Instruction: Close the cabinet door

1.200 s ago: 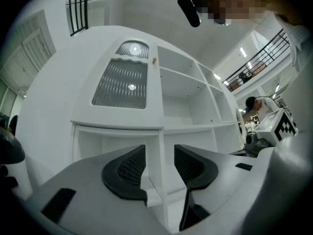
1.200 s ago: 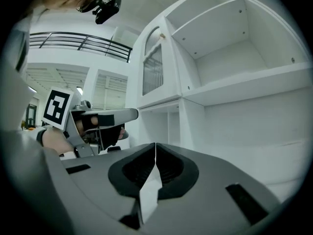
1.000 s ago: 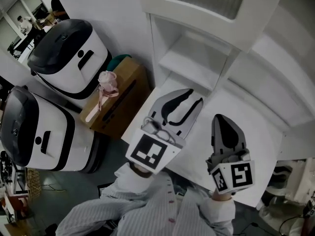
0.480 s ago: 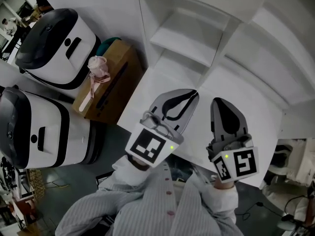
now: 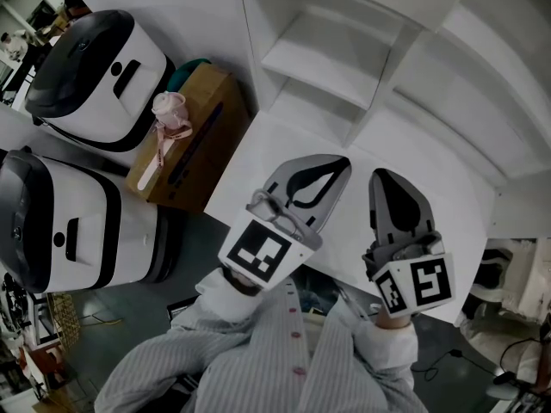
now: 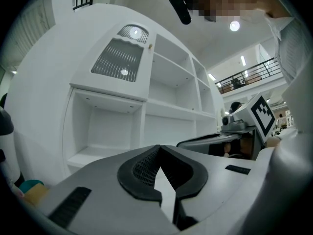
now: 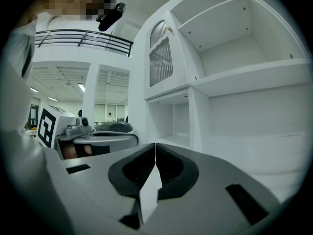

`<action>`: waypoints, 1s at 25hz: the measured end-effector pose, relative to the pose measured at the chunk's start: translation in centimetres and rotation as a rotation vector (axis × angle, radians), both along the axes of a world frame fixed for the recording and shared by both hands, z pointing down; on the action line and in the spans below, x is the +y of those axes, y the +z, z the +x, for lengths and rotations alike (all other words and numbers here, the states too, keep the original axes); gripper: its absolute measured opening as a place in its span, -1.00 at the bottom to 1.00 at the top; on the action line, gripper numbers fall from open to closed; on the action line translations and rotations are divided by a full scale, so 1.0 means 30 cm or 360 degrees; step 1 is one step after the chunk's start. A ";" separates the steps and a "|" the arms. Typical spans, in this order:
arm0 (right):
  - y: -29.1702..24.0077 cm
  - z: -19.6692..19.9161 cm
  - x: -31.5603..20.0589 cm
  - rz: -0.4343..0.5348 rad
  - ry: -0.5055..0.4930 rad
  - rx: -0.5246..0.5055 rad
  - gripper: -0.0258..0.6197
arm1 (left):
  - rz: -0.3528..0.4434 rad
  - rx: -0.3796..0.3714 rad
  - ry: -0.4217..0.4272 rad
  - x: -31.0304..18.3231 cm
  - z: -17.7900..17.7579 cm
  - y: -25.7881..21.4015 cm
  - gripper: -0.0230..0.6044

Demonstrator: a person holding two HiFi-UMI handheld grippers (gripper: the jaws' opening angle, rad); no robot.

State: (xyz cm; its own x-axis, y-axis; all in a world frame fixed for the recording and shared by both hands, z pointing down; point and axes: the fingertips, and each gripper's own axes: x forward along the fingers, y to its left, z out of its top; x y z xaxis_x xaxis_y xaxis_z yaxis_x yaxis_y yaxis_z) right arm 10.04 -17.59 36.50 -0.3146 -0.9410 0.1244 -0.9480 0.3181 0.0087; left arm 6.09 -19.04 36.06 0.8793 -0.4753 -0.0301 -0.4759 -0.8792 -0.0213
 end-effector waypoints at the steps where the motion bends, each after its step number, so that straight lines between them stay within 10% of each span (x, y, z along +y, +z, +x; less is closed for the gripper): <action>1: 0.000 0.000 -0.002 -0.0002 -0.0003 -0.0001 -0.88 | 0.0001 -0.0002 0.0004 0.002 0.002 -0.001 -0.89; 25: -0.008 0.038 -0.012 -0.0003 0.0001 0.0014 -0.88 | 0.0054 -0.0074 0.0108 -0.043 0.036 -0.019 -0.90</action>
